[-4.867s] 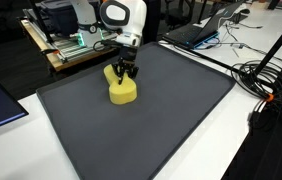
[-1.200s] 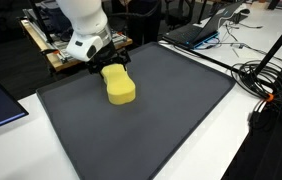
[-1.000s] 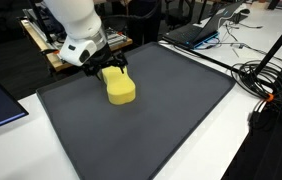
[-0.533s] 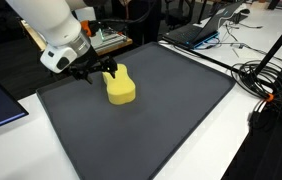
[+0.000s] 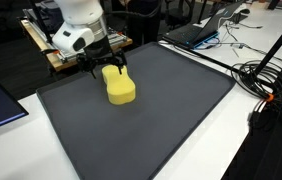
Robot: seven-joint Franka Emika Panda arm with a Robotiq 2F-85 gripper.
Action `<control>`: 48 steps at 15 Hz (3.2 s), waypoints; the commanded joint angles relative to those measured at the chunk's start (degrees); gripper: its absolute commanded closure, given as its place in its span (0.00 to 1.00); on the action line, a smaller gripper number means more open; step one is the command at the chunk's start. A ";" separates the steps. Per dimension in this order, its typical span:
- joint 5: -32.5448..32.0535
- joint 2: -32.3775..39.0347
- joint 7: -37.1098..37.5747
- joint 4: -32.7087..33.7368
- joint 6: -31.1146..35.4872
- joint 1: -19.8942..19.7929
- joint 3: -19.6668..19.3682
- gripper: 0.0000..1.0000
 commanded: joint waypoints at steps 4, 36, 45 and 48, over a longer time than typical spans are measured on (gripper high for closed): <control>-14.84 3.09 11.20 10.35 -6.46 8.62 0.01 0.00; -28.26 30.39 66.15 50.63 -39.19 26.97 -3.85 0.00; -37.56 21.99 47.44 29.79 -23.19 29.42 -0.40 0.00; -40.13 17.75 42.85 22.26 -19.90 29.67 0.44 0.00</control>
